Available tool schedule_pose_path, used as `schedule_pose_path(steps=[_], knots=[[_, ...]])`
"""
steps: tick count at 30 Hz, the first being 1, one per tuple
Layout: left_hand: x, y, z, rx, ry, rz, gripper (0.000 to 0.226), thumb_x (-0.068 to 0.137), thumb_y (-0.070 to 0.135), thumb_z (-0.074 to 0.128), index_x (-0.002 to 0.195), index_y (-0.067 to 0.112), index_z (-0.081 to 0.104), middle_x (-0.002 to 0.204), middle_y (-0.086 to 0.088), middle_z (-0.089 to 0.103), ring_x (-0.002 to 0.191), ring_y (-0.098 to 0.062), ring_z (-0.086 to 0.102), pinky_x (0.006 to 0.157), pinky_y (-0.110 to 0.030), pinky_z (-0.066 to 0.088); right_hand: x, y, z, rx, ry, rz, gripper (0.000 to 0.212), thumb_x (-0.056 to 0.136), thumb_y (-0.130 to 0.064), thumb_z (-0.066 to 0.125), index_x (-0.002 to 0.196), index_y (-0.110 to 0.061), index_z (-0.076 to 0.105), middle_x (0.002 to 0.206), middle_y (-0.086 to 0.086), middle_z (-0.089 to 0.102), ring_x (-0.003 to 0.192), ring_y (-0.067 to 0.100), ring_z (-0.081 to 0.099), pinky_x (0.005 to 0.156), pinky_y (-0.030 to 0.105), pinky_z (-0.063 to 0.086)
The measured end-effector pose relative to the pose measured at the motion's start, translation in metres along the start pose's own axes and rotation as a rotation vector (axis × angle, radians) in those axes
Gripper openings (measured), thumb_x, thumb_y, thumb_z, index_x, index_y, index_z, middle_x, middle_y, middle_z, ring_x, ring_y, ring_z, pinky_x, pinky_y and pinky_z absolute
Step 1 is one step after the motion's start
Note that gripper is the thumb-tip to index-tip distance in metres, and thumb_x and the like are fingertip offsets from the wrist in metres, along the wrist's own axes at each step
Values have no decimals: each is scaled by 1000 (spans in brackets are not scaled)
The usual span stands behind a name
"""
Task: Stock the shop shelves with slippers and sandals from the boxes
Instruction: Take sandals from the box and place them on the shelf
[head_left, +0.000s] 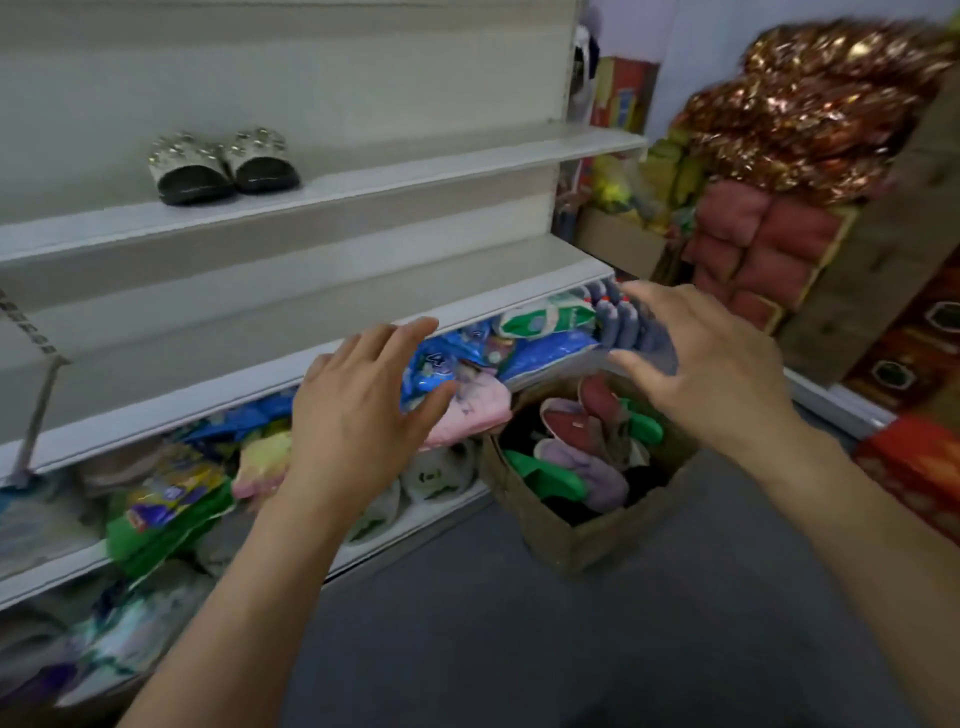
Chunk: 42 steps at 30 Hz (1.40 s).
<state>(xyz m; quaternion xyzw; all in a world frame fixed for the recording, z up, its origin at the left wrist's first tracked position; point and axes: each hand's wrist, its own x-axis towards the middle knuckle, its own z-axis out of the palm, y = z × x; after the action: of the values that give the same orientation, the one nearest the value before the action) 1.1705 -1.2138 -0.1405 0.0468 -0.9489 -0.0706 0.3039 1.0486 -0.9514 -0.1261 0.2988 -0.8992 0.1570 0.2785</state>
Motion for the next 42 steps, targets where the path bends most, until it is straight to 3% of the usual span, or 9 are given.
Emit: schedule_pose_path(steps=[6,10,15,23,28,31,35,38,42], knots=[[42,71,83,-28,-146,86,60,82,56,53,133,26,42,112,-1,62,102,-30,59,74,-40,49,-23,109,8,-36,-153,107,51,89,-52,44,133,-25,48,116,1,60,105,26,59,73,42,53],[70,100,135,-79,-245,76,61,85,55,55,138,30,39,124,1,59,109,-28,58,80,-41,50,-27,173,33,-47,-309,185,53,89,-51,47,137,-29,42,130,-1,55,115,25,56,81,47,51],[114,112,220,-143,-315,37,64,85,59,50,141,31,35,123,0,60,109,-26,59,80,-42,51,0,237,84,-84,-475,173,52,93,-49,48,141,-33,37,138,-6,50,119,19,54,83,41,52],[180,123,358,-255,-488,-227,56,89,47,57,138,28,40,117,4,62,105,-21,61,82,-38,51,60,328,189,56,-693,76,46,94,-39,51,138,-29,41,129,0,56,107,22,61,80,36,53],[191,117,424,-291,-650,-377,52,87,42,60,134,28,41,115,4,63,102,-23,63,86,-40,50,83,361,247,171,-793,127,40,94,-38,51,132,-28,46,123,0,59,96,23,64,78,37,53],[191,114,454,-329,-687,-493,51,88,37,62,134,22,46,111,2,64,95,-20,64,82,-32,48,84,375,283,223,-851,155,36,93,-38,51,128,-30,50,123,-3,60,95,22,64,80,37,53],[178,107,506,-471,-697,-762,40,86,33,66,123,22,55,100,1,65,92,-20,64,85,-38,52,78,397,338,369,-989,306,29,94,-32,55,121,-24,58,112,-1,66,96,21,63,82,34,51],[161,98,548,-544,-695,-977,29,84,28,69,111,25,58,97,2,65,95,-20,63,84,-37,51,60,412,386,496,-1090,519,25,93,-25,55,108,-8,65,101,11,67,91,26,64,84,43,53],[143,88,611,-562,-649,-1187,13,85,23,69,92,21,59,90,1,62,88,-22,60,74,-29,46,32,425,456,680,-1242,959,22,93,-22,55,106,-6,63,95,13,64,77,22,62,65,31,50]])
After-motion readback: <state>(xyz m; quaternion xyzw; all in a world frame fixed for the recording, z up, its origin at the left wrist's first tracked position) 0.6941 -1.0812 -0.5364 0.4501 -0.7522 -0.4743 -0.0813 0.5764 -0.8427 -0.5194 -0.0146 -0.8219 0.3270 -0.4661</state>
